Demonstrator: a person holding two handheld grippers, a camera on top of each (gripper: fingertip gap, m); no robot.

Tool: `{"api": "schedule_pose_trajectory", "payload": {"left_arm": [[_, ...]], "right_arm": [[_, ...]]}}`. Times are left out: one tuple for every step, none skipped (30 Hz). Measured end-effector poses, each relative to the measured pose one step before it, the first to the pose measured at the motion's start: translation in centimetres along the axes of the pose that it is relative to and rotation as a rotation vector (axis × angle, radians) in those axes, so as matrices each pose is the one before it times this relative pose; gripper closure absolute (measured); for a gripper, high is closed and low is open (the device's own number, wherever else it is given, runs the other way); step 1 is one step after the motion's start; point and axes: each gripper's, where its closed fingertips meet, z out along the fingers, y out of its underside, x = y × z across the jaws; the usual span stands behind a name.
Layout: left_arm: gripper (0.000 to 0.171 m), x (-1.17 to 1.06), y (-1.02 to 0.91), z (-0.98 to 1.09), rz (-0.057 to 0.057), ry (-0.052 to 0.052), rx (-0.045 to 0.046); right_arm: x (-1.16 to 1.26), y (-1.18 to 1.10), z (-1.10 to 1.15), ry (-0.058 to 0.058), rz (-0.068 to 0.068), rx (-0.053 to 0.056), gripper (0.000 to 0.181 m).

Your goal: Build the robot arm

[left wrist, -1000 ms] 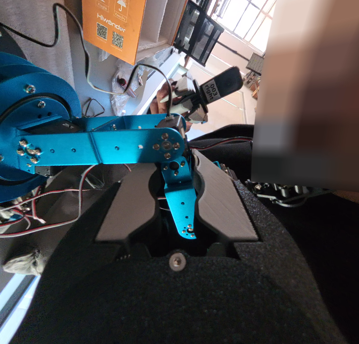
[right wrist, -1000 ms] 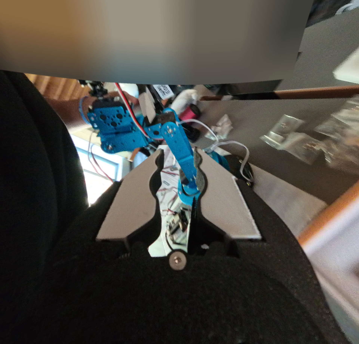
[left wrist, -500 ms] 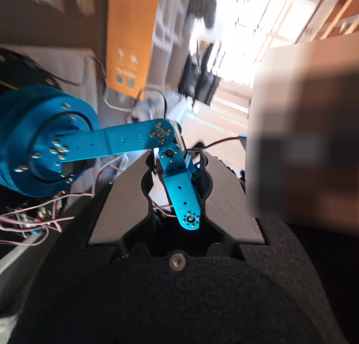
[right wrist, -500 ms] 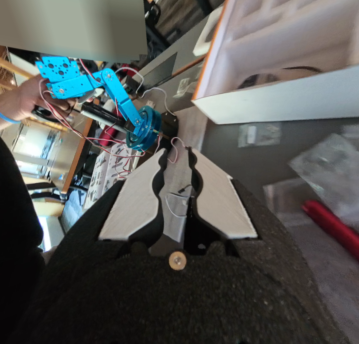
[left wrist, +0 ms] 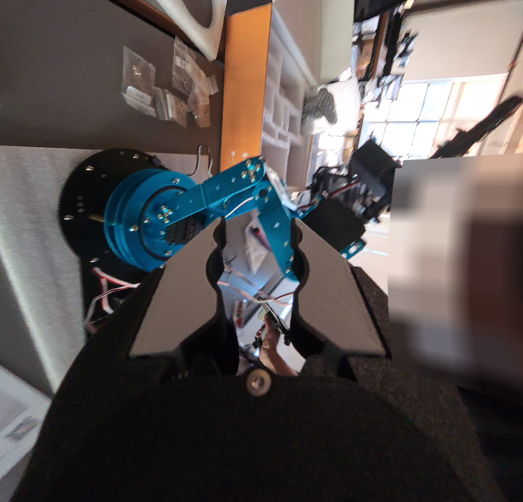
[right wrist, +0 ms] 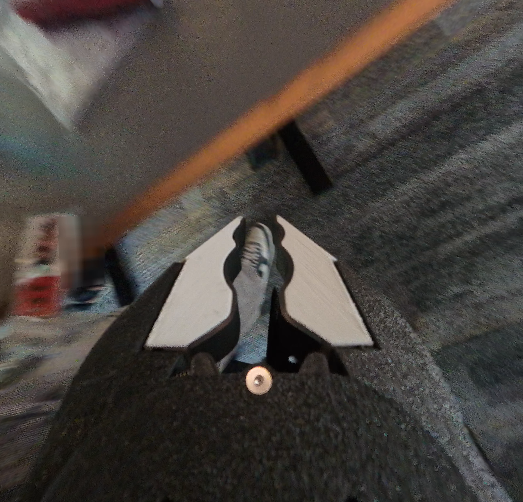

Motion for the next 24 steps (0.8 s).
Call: {"api": "schedule_pose_trajectory", "payload": {"left_arm": [[0.127,-0.223,0.329,-0.025,0.0240,-0.0119,-0.00984],[0.127,-0.228,0.360,-0.092,0.0167,-0.0067,-0.01115],[0.127,-0.188,0.255,-0.225,0.0126,-0.0043,-0.00734],[0.127,-0.260,0.193,-0.300,0.0118,-0.0046,-0.00598],[0.127,-0.123,0.297,-0.410,0.0161,-0.0021,-0.01101],[0.127,-0.010,0.557,-0.587,0.0241,-0.0028,-0.01486],[0.128,-0.185,0.610,-0.453,0.0321,-0.0090,-0.01726],[0.128,-0.303,0.772,-0.390,0.0329,-0.0169,-0.01720],[0.129,-0.196,0.731,-0.331,0.0251,-0.0124,-0.01089],[0.129,0.094,0.687,-0.182,0.0156,0.0043,-0.00600],[0.129,0.374,0.823,-0.141,0.0124,0.0126,-0.00981],[0.129,0.280,0.989,-0.105,0.0186,0.0044,-0.01352],[0.129,0.099,1.068,-0.020,0.0279,-0.0080,-0.01373],[0.129,0.144,1.130,-0.006,0.0312,-0.0074,-0.01455],[0.129,0.361,1.168,-0.006,0.0278,0.0003,-0.01476],[0.129,0.506,1.059,0.043,0.0265,0.0032,-0.01092],[0.129,0.520,1.138,0.061,0.0300,0.0002,-0.00844],[0.129,0.443,1.228,0.055,0.0333,-0.0061,-0.00613],[0.129,0.460,1.146,0.119,0.0328,-0.0078,-0.00126],[0.129,0.544,1.165,0.211,0.0268,-0.0037,0.00035],[0.129,0.603,1.169,0.384,0.0205,0.0031,-0.00092],[0.129,0.554,1.247,0.401,0.0147,0.0047,-0.00233],[0.130,0.439,1.340,0.318,0.0102,0.0030,-0.00282],[0.130,0.451,1.269,0.217,0.0109,0.0013,0.00117]], "right_arm": [[2.101,2.854,0.030,0.0756,-0.0327,-0.0333,0.167],[2.118,2.509,-0.067,0.0695,-0.0235,-0.0263,0.174],[2.101,1.549,-0.372,0.0539,-0.0185,0.0015,0.177],[1.862,0.616,-0.709,0.0198,0.0069,0.0240,0.176],[1.726,0.180,-0.863,-0.0061,0.0133,0.0300,0.170],[2.274,0.370,-0.818,0.0265,0.0103,0.0226,0.167],[1.976,0.460,-0.514,0.0190,0.0219,0.0339,0.166],[1.383,0.401,-0.128,0.0045,0.0434,0.0365,0.164],[0.773,0.110,0.011,-0.0059,0.0493,0.0330,0.162],[0.106,-0.276,-0.169,-0.0190,0.0359,0.0425,0.160],[-0.206,-0.314,-0.484,-0.0037,-0.0022,0.0411,0.160],[-0.133,-0.187,-0.634,0.0270,-0.0379,0.0327,0.164],[-0.347,-0.216,-0.583,0.0211,-0.0453,0.0287,0.165],[-0.727,-0.185,-0.382,0.0020,-0.0450,0.0212,0.164],[-0.877,0.049,-0.128,-0.0001,-0.0478,0.0017,0.163],[-1.070,0.176,0.034,-0.0055,-0.0639,-0.0095,0.162],[-1.204,0.147,0.137,-0.0112,-0.0681,-0.0080,0.162],[-1.158,0.136,0.302,-0.0098,-0.0484,-0.0100,0.162],[-1.284,0.080,0.385,-0.0182,-0.0492,-0.0161,0.162],[-1.061,-0.010,0.347,0.0000,-0.0649,-0.0160,0.162],[-0.926,-0.153,0.234,0.0088,-0.0711,-0.0034,0.164],[-0.750,-0.207,0.152,0.0098,-0.0683,-0.0006,0.168],[-0.339,-0.162,0.100,0.0227,-0.0585,-0.0032,0.172],[0.367,0.133,0.018,0.0614,-0.0605,-0.0132,0.179]]}}
